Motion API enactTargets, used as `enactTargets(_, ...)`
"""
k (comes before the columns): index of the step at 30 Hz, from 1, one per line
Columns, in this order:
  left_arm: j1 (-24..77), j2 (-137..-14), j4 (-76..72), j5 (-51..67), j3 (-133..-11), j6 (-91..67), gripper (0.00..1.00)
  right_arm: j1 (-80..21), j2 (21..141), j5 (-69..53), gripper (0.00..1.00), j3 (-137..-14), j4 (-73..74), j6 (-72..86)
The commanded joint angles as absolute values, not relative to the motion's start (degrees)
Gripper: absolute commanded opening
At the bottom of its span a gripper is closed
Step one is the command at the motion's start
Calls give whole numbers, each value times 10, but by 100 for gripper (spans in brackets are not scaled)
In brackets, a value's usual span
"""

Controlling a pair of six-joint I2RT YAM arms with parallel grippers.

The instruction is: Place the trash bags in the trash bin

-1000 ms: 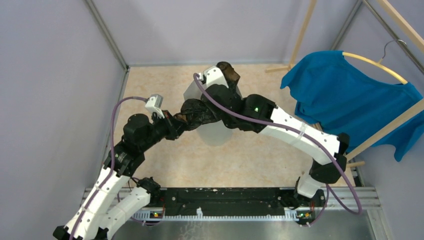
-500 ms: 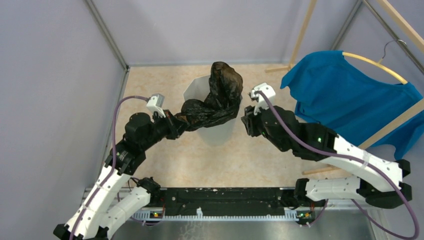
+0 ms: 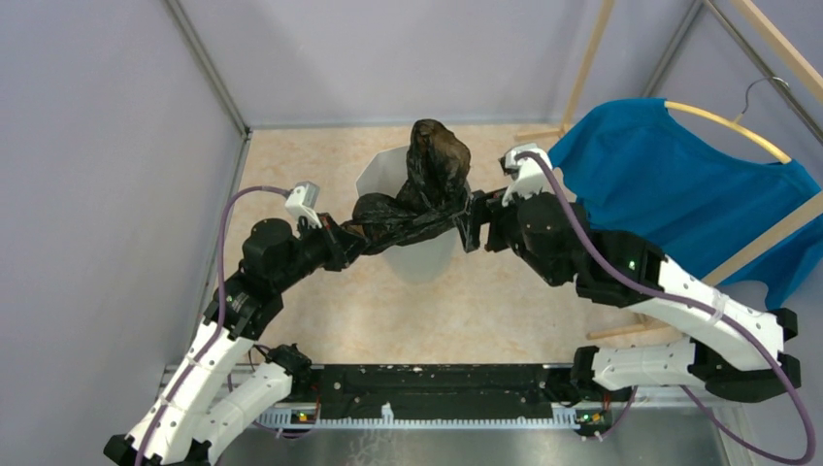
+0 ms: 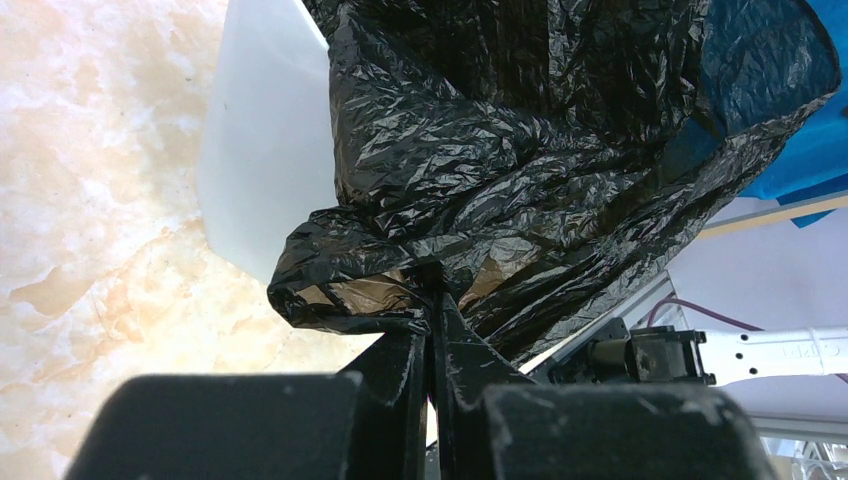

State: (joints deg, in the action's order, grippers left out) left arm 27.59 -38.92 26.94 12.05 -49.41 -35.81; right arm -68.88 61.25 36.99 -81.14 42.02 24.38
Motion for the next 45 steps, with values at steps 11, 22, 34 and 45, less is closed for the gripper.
enactTargets(11,277,-390,249,135,-503,-361,8,-618,799,405,84,-1008,501,227)
enactTargets(22,277,-390,253,142,-505,-356,12,-616,725,259,52,-905,508,299)
enactTargets(34,277,-387,275,135,-536,-352,27,-616,677,248,33,-799,431,292)
enactTargets(45,278,-390,283,119,-567,-349,40,-617,651,236,4,-754,397,277)
